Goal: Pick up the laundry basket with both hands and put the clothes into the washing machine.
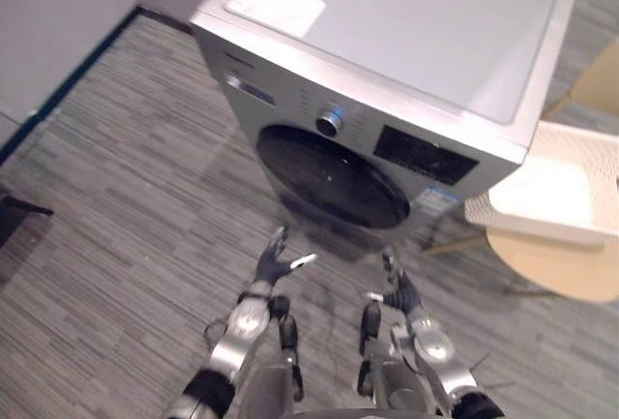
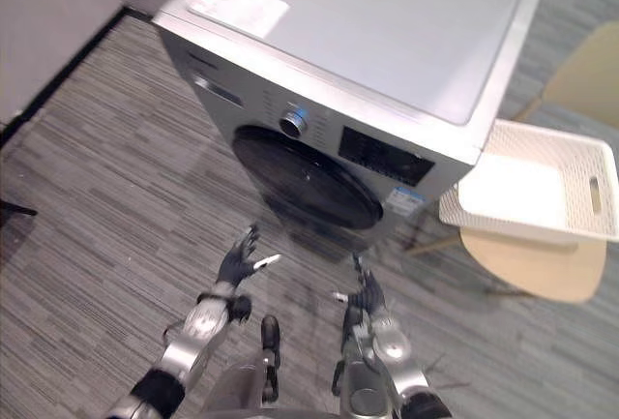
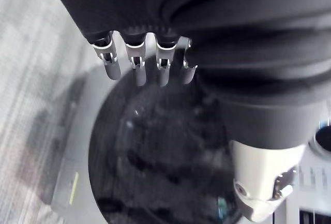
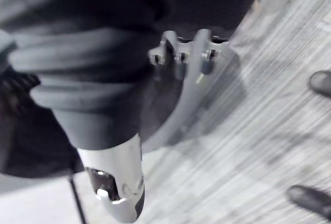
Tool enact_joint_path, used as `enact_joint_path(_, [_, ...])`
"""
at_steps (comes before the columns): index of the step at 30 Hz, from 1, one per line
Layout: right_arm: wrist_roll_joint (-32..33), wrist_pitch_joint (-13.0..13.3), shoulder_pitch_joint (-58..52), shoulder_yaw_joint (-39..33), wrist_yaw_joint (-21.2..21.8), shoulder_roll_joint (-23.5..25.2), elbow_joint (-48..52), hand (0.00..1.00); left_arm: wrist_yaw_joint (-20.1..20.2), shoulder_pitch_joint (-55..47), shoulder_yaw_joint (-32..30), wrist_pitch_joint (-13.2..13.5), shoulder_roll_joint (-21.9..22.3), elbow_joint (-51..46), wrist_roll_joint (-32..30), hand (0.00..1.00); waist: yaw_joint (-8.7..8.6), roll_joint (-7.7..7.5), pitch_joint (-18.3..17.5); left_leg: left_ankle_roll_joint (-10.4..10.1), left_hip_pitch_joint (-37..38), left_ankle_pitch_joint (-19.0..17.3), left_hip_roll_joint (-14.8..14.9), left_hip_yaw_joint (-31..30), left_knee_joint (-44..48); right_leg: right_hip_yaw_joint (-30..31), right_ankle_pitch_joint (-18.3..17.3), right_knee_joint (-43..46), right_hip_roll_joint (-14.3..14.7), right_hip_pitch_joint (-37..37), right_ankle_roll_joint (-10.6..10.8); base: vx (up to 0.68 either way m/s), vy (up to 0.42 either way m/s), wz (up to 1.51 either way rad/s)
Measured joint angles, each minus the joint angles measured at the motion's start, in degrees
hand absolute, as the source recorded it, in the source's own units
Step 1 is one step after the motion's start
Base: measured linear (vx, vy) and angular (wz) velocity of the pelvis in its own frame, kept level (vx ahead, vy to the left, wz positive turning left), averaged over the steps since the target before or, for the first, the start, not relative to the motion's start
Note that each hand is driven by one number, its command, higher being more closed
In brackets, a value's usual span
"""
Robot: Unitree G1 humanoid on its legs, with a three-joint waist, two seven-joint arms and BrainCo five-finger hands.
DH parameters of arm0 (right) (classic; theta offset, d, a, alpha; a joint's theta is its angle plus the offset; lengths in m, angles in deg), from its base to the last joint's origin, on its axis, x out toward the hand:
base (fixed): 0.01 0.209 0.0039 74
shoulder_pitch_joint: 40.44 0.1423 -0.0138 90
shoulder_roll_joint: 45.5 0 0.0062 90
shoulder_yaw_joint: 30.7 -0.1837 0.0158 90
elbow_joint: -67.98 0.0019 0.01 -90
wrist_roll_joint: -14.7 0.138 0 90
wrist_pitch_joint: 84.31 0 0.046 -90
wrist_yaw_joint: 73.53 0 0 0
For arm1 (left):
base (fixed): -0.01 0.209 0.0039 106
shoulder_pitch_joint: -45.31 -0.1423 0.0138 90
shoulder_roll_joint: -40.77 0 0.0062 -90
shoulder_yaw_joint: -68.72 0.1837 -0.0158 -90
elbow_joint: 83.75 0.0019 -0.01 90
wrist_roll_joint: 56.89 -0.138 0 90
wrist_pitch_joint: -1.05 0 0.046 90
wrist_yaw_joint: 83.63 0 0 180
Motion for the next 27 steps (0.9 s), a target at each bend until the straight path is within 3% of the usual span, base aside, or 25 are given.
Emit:
enact_joint_path(2, [-2.2,-1.8,0.2,-1.6,-0.2,-0.2,-0.5,0.00,1.9,-4.1,-2.2,0.6,0.6,-0.5,0.0,0.00,1.17,1.10,-0.7,1.7,-0.9,-1.4,0.2,1.2,2.0,-4.8,-1.8,1.4,-1.3,1.9,0.5,0.05,0.068,1.23])
enact_joint_path(4, [-3.0,-2.8,1.4,-2.0,-0.9,-0.7,-0.5,0.00,3.1,-6.5,-5.6,0.6,3.7,-0.4,0.2,0.00,1.96,1.95,-1.4,2.4,-1.5,-1.3,2.6,11.0,2.8,-9.2,-3.4,2.3,-2.8,3.4,1.7,0.08,0.070,1.36])
enact_joint_path(5, [-3.0,-2.9,2.7,-2.9,-1.4,-0.8,-0.5,0.00,3.3,-7.3,-7.9,0.5,5.2,-0.2,0.2,0.00,2.89,2.32,-2.0,5.0,-2.1,-0.8,4.8,20.0,4.6,-11.6,-4.5,3.7,-4.4,3.6,2.6,0.17,0.151,1.32])
enact_joint_path(6, [-3.0,-3.1,4.1,-4.1,-2.3,-0.9,-0.5,0.00,3.7,-8.4,-10.4,0.5,5.7,1.8,0.0,0.00,4.03,2.36,-2.8,4.8,-2.0,-0.7,5.1,24.0,5.5,-13.7,-5.7,5.8,-6.0,3.5,3.8,0.15,0.148,1.11])
enact_joint_path(8, [-3.0,-3.1,5.2,-6.0,-2.3,-0.4,0.4,0.00,3.8,-9.0,-13.6,0.3,5.1,4.5,0.0,0.00,4.82,1.52,-3.3,4.1,-2.6,-1.3,3.4,22.4,6.6,-15.2,-5.7,6.0,-7.6,4.8,4.5,0.24,0.161,0.83])
enact_joint_path(10, [-3.0,-3.0,4.9,-7.7,-2.2,0.8,1.1,0.00,3.5,-10.0,-16.8,-0.3,4.4,8.0,-0.3,0.00,5.76,0.14,-3.8,4.9,-2.8,-4.9,1.8,21.7,10.3,-17.2,-7.3,8.9,-10.3,6.4,7.1,0.24,0.152,0.71])
enact_joint_path(11, [-3.0,-2.9,3.8,-8.8,-2.2,1.2,1.3,0.00,3.4,-10.9,-18.4,-0.7,4.1,10.8,-0.9,0.00,5.49,-0.44,-4.1,5.2,-2.2,-7.8,0.7,20.1,12.7,-17.2,-9.6,14.9,-13.5,7.0,9.0,0.28,0.148,0.77])
enact_joint_path(12, [-3.0,-2.9,2.4,-10.2,-2.1,1.0,1.4,0.00,3.0,-11.0,-18.4,-1.5,4.0,14.0,-2.0,0.00,5.40,-0.61,-4.3,5.8,-0.8,-10.2,-0.7,18.1,14.2,-16.0,-11.0,24.6,-17.5,6.2,8.4,0.34,0.178,0.83])
enact_joint_path(13, [-3.0,-3.1,1.5,-10.6,-2.2,1.0,1.8,0.00,2.8,-11.2,-18.4,-1.8,3.9,15.0,-2.7,0.00,5.31,-0.70,-4.3,6.1,0.1,-11.2,-1.3,16.8,14.7,-14.1,-10.8,30.9,-19.4,4.6,6.8,0.29,0.171,0.86])
enact_joint_path(14, [-3.0,-3.3,-0.1,-10.8,-2.1,1.4,2.7,0.00,2.5,-11.5,-18.4,-2.4,3.3,15.9,-3.5,0.00,4.50,-1.08,-4.4,6.6,1.5,-12.7,-1.9,14.3,15.1,-6.9,-11.0,43.2,-20.8,-0.5,3.9,0.31,0.123,0.93])
enact_joint_path(15, [-3.0,-3.3,-0.9,-10.7,-2.0,2.4,2.9,0.00,2.4,-11.6,-18.2,-2.4,2.2,16.8,-3.7,0.00,3.19,-1.70,-4.7,6.6,2.7,-13.1,-1.7,11.8,14.5,-0.5,-15.1,50.4,-17.6,-4.8,3.5,0.32,0.096,1.00])
enact_joint_path(17, [-2.9,-3.2,-1.3,-10.6,-2.0,3.0,3.3,0.00,1.7,-11.2,-18.2,-2.4,1.5,17.9,-3.7,0.00,1.72,-2.20,-4.6,6.4,5.5,-12.9,-1.7,8.6,12.2,2.8,-18.1,52.0,-12.9,-9.3,1.9,0.34,0.014,0.85])
enact_joint_path(18, [-2.9,-3.2,-1.3,-10.5,-1.9,2.8,3.3,0.00,1.4,-10.6,-18.2,-2.4,1.1,18.2,-3.7,0.00,1.60,-2.07,-4.4,6.4,6.6,-12.9,-1.5,7.7,11.5,3.1,-18.8,50.6,-11.4,-10.5,1.4,0.40,-0.033,0.82])
enact_joint_path(20, [-2.7,-2.8,-1.4,-10.5,-1.9,1.9,3.3,0.00,1.2,-7.7,-18.2,-2.3,1.4,19.5,-3.7,0.00,0.50,-1.57,-4.1,6.2,9.6,-12.8,-0.1,3.3,9.8,6.0,-19.0,39.2,-4.1,-14.2,0.6,0.39,-0.102,0.96])
enact_joint_path(21, [-2.5,-2.7,-1.4,-10.5,-1.9,1.7,3.3,0.00,1.3,-6.7,-18.2,-2.3,1.6,19.9,-3.7,0.00,0.13,-1.42,-4.0,6.1,10.0,-12.8,0.3,2.3,9.8,7.3,-18.7,36.0,-2.7,-15.2,0.7,0.45,-0.195,1.33])
enact_joint_path(22, [-2.3,-2.7,-1.6,-10.5,-1.9,1.4,3.3,0.00,1.2,-4.7,-18.2,-2.1,2.1,20.4,-3.7,0.00,-0.95,-1.36,-3.4,4.1,11.3,-13.0,1.0,-0.2,9.7,10.9,-15.2,28.0,-0.4,-16.4,1.3,0.46,-0.232,1.33])
enact_joint_path(24, [-2.2,-2.7,-3.1,-10.4,-1.9,1.7,3.4,0.00,1.1,-3.8,-18.1,-1.3,2.0,20.7,-3.7,0.00,-1.36,-3.21,-3.4,0.5,13.3,-14.8,0.5,-2.1,10.0,14.7,-6.5,20.1,-0.1,-16.0,1.4,0.48,-0.297,1.38])
enact_joint_path(25, [-1.6,-2.9,-4.1,-10.2,-1.8,1.3,3.3,0.00,0.7,-3.3,-18.4,-1.0,2.8,21.5,-3.7,0.00,-1.02,-3.44,-3.1,-1.9,14.1,-16.5,2.0,-3.9,12.6,13.6,-3.3,25.5,-0.2,-16.4,-1.6,0.40,-0.305,1.05])
enact_joint_path(27, [-1.2,-3.0,-4.8,-10.3,-1.8,1.6,5.5,0.00,0.1,-3.7,-19.4,-0.9,3.8,21.3,-3.8,0.00,-0.50,-2.29,-2.5,-3.2,10.2,-15.7,4.0,-4.2,20.9,11.1,-6.7,26.5,0.6,-15.3,-2.8,0.34,-0.296,0.65])
